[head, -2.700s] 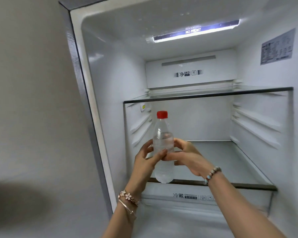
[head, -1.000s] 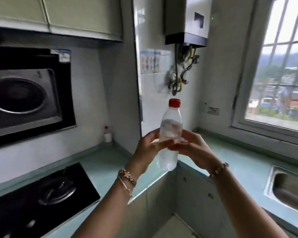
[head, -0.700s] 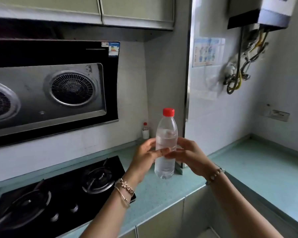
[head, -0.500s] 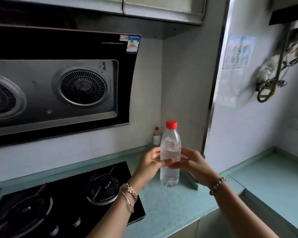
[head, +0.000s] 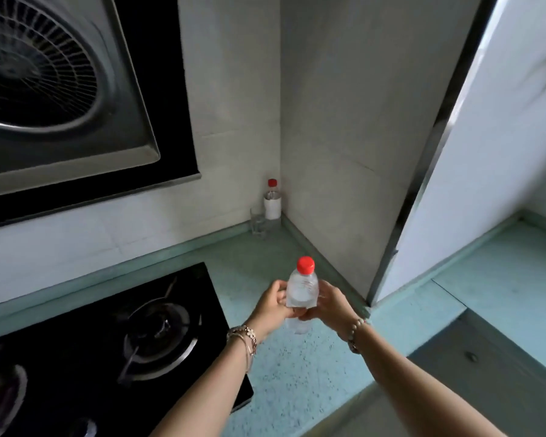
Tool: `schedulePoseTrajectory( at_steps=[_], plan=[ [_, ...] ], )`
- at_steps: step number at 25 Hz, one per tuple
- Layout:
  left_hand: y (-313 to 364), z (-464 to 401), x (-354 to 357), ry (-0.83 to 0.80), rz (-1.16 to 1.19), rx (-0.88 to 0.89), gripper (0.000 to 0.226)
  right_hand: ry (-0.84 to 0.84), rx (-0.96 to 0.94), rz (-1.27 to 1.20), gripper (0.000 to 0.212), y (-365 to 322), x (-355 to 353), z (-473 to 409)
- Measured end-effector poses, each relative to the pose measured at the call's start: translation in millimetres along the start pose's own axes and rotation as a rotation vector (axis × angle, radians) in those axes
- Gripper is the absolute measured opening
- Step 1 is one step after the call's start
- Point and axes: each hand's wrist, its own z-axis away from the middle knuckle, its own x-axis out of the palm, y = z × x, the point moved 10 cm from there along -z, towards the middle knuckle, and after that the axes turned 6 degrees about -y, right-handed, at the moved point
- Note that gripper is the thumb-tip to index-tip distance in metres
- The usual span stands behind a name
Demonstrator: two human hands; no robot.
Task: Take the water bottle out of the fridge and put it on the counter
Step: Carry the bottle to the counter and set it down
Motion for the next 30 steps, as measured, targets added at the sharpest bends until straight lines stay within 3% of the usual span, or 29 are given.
schedulePoseTrajectory(
  at_steps=[3,7,11,15,17,19,22,24,30],
  plan=[
    [-43,-24,5,-0.006,-0.007,-0.073,0.06,-0.012,0.072,0.06,0.073,44,14,-24],
    [-84,-34,10,0.01,0.006,-0.131,0.056,-0.036,0.1,0.124,0.073,79,30,-32],
    [-91,-39,12,0.011,-0.015,-0.156,0.061,-0.046,0.12,0.04,0.072,92,31,-36],
    [-75,-30,17,-0.017,0.015,-0.206,0.082,-0.125,0.14,0.005,0.084,80,29,-29],
    [-44,-18,7,0.017,0.071,-0.18,0.086,-0.075,0.156,-0.161,0.083,59,4,-22],
    [6,-2,-10,0.096,0.195,-0.098,0.08,0.01,0.091,-0.368,0.063,19,-39,-11],
    [110,33,-24,0.137,0.447,0.1,0.042,0.032,-0.057,-0.67,0.026,-61,-97,29],
    [184,53,-6,0.029,0.535,0.206,0.03,0.007,-0.142,-0.784,0.026,-114,-129,60],
    [360,131,89,-0.301,0.446,0.468,0.033,0.157,-0.44,-0.758,0.038,-234,-255,186]
  ],
)
